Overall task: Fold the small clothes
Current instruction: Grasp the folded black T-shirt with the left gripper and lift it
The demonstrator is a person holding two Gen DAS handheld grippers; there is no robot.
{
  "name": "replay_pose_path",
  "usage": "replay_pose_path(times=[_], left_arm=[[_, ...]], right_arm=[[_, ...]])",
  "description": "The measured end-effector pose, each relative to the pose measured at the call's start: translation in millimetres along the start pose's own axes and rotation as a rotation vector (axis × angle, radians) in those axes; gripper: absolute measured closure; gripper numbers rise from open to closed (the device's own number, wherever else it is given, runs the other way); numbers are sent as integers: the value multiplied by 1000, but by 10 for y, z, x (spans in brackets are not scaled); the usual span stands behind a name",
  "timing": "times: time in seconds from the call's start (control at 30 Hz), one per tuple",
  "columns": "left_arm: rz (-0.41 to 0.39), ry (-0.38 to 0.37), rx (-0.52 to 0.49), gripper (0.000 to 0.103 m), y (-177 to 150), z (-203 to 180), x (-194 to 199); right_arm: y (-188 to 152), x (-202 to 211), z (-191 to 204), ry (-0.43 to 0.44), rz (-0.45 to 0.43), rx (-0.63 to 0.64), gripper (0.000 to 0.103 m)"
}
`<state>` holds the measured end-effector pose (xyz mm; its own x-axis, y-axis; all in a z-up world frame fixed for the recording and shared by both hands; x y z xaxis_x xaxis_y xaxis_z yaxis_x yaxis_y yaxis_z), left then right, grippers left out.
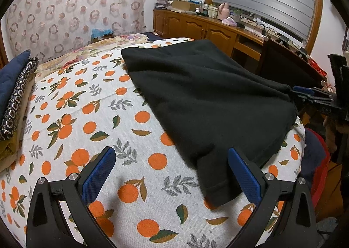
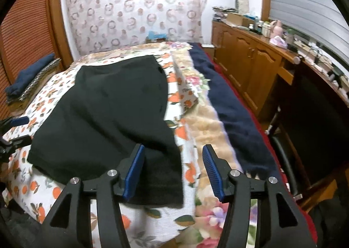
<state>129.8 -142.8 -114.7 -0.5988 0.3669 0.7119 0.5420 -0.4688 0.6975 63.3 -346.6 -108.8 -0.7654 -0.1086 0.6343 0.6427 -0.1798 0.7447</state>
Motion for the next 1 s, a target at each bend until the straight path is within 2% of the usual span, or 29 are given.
replay_pose_path(times=[0.13,0.3,0.4,0.57,0.77,0.83,0.9,0.97,1.0], left_arm=[[-9,-64,-10,2,-6,-86,21],[17,-126,-21,31,-19,-186,-23],[35,-154,-22,40,-41,-234,-59],[54,-195,-8,45,-72,-273,-107],[57,-194,-22,45,-74,-298,-97],[58,-198,-31,52,-76,-321,-87],[62,-222,-43,74,-75,-368,-92],[65,-227,-64,83,-69,-417,-85],[65,-225,-74,86,-62,-433,-72]], right_arm=[[-87,-74,34,45,36,-4,46],[-73,-209,-11,44,72,0,46],[-71,-205,-33,62,100,-4,46],[-79,-210,-35,95,123,-14,46],[-125,-210,8,120,133,-18,46],[-152,-207,41,136,131,-4,46],[-182,-200,91,158,136,7,55],[-205,-191,130,179,143,19,64],[-217,-189,158,204,153,25,74]])
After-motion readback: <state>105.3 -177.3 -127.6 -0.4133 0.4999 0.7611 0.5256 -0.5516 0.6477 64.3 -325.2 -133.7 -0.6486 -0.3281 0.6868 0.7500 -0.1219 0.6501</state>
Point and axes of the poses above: each gripper's, at about its wrist camera, not at the fingertips, and x roughly against the way its jaws point, z to its left, y to its top, the point moved 6 cm from there along -x, roughly the way its jaws point, and after that the axes turned 14 degrees about -x, right-handed, at the moved point
